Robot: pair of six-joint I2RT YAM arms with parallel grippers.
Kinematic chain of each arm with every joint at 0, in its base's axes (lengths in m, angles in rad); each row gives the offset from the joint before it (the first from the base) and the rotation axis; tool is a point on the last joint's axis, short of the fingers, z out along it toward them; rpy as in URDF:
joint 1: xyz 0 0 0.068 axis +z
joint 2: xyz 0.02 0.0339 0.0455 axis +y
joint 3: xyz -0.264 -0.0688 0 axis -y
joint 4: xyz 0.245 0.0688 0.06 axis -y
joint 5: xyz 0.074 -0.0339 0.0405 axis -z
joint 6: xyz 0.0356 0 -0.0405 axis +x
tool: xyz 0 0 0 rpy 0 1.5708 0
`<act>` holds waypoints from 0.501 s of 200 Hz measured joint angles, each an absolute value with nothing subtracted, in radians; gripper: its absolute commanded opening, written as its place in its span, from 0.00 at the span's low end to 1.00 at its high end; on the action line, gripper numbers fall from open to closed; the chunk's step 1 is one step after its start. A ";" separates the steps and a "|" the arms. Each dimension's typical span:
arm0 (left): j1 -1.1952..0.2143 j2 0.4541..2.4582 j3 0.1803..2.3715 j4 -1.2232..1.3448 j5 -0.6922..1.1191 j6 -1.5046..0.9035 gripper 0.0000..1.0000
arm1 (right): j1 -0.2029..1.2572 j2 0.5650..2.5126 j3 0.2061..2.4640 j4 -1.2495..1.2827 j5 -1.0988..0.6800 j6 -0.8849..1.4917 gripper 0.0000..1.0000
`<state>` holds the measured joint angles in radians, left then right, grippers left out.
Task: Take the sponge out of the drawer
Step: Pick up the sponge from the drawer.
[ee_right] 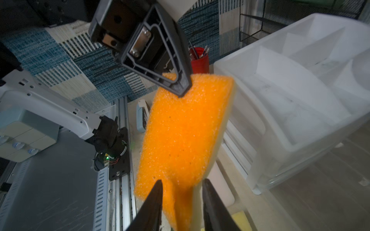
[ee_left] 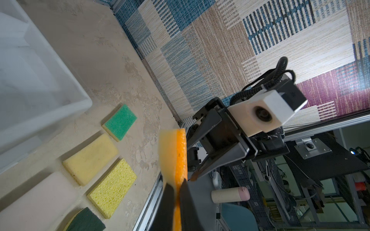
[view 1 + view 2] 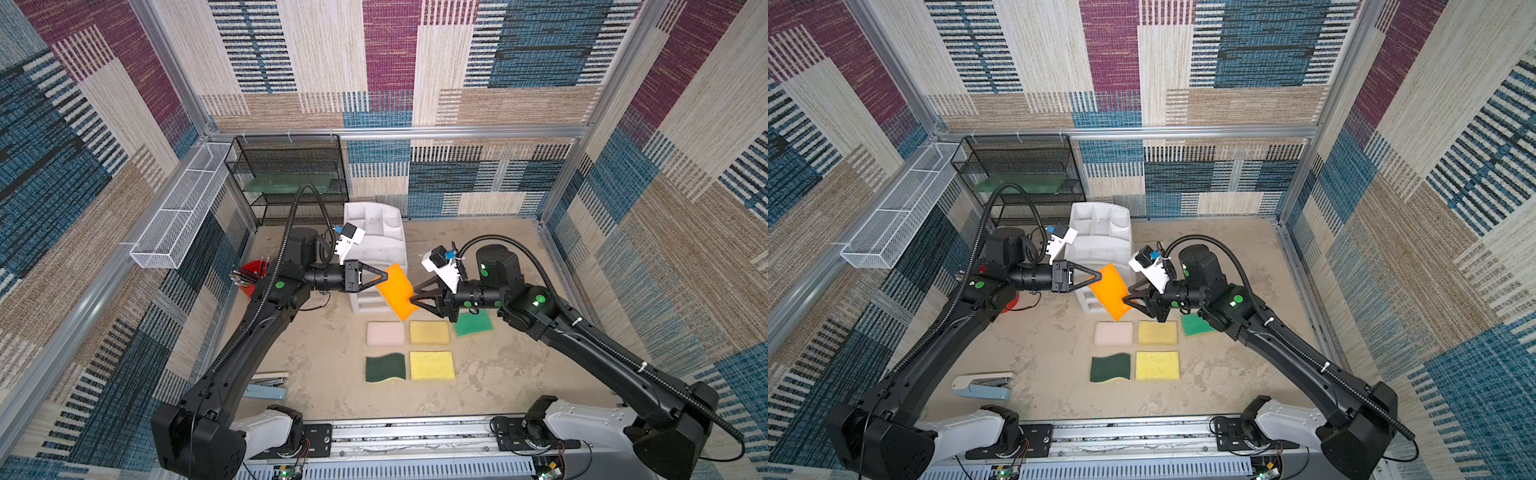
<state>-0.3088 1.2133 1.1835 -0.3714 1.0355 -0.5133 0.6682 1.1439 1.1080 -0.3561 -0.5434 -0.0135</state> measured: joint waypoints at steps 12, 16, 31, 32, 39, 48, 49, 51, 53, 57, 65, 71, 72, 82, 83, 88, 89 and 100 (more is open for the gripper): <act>-0.308 1.190 1.184 -0.376 1.015 -0.508 0.00 | 0.649 1.116 1.077 -0.308 -0.501 0.041 0.60; -0.308 1.180 1.183 -0.376 1.006 -0.505 0.00 | 0.641 1.106 1.065 -0.291 -0.486 0.062 0.61; -0.303 1.143 1.172 -0.374 0.984 -0.502 0.00 | 0.607 1.078 1.017 -0.231 -0.445 0.139 0.67; -0.302 1.142 1.172 -0.374 0.982 -0.502 0.00 | 0.606 1.077 1.015 -0.229 -0.445 0.143 0.67; -0.298 1.123 1.161 -0.368 0.968 -0.502 0.00 | 0.591 1.065 0.992 -0.200 -0.438 0.184 0.70; -0.289 1.102 1.149 -0.363 0.964 -0.503 0.00 | 0.580 1.052 0.960 -0.157 -0.434 0.229 0.73; -0.288 1.100 1.148 -0.361 0.963 -0.503 0.00 | 0.580 1.051 0.958 -0.154 -0.435 0.233 0.73; -0.285 1.095 1.144 -0.356 0.957 -0.503 0.00 | 0.579 1.049 0.952 -0.144 -0.435 0.244 0.73; -0.283 1.091 1.140 -0.352 0.952 -0.503 0.00 | 0.578 1.047 0.944 -0.133 -0.436 0.255 0.74; -0.276 1.079 1.129 -0.338 0.939 -0.506 0.00 | 0.578 1.044 0.930 -0.108 -0.441 0.277 0.74; -0.262 1.059 1.108 -0.318 0.937 -0.514 0.00 | 0.575 1.042 0.906 -0.070 -0.454 0.312 0.74; -0.250 1.044 1.092 -0.300 0.928 -0.522 0.00 | 0.575 1.043 0.886 -0.036 -0.468 0.342 0.75; -0.248 1.042 1.089 -0.297 0.926 -0.523 0.00 | 0.575 1.044 0.884 -0.033 -0.470 0.345 0.75; -0.229 1.018 1.061 -0.259 0.920 -0.534 0.00 | 0.580 1.048 0.851 0.024 -0.492 0.397 0.78; -0.226 1.015 1.057 -0.252 0.920 -0.538 0.00 | 0.581 1.048 0.849 0.028 -0.493 0.400 0.78; -0.216 1.004 1.044 -0.233 0.918 -0.550 0.00 | 0.586 1.051 0.835 0.056 -0.500 0.418 0.78; -0.215 1.002 1.042 -0.230 0.918 -0.552 0.00 | 0.588 1.052 0.831 0.063 -0.502 0.424 0.78; -0.194 0.981 1.018 -0.189 0.913 -0.579 0.00 | 0.607 1.061 0.804 0.118 -0.516 0.459 0.78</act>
<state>-0.1936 0.9806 1.0180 -0.1886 0.9131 -0.5789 0.6075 1.0611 0.8040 0.1184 -0.5163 0.4595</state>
